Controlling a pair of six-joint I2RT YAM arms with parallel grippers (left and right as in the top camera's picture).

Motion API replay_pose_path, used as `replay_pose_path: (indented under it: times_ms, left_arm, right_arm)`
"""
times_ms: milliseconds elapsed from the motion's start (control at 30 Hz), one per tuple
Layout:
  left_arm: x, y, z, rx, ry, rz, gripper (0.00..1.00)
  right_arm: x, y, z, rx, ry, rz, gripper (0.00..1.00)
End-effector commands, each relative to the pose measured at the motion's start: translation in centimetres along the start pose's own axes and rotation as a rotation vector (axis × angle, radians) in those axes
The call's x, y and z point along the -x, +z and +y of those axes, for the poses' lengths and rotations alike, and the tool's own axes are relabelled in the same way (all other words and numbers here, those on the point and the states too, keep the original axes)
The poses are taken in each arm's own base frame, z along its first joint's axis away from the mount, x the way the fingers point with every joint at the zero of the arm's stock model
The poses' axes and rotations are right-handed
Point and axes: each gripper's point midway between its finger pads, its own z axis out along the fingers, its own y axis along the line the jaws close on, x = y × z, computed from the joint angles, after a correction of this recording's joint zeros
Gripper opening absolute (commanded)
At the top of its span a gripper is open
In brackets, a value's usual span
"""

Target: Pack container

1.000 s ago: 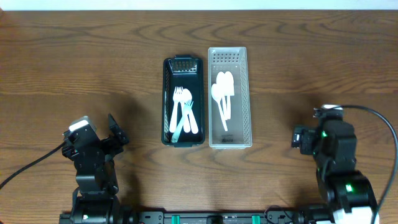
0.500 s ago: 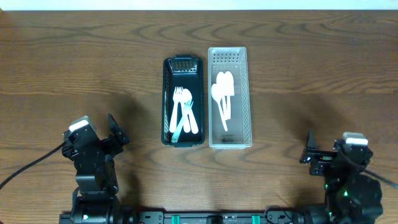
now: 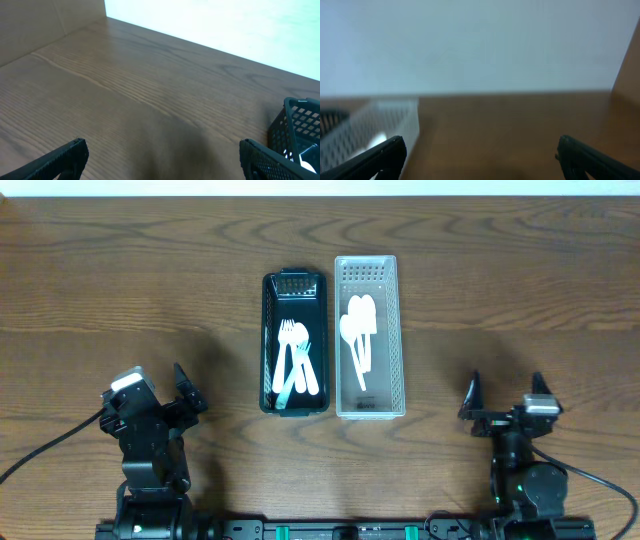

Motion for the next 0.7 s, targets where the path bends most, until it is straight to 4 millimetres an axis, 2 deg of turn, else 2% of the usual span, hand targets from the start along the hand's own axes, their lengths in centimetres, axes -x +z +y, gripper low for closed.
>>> replay_pose_path:
  times_ms: [0, 67, 667]
  left_arm:
    - [0.51, -0.19, 0.03, 0.003, 0.013, -0.015, 0.98]
    - [0.51, -0.19, 0.04, 0.004, 0.013, -0.015, 0.98]
    - [0.51, -0.19, 0.04, 0.004, 0.013, -0.015, 0.98]
  right_arm:
    - [-1.76, -0.11, 1.02, 0.068, -0.053, 0.050, 0.99]
    - [-1.74, -0.16, 1.24, 0.084, -0.099, 0.047, 0.99]
    - [-1.63, -0.14, 1.13, 0.079, -0.098, 0.043, 0.99]
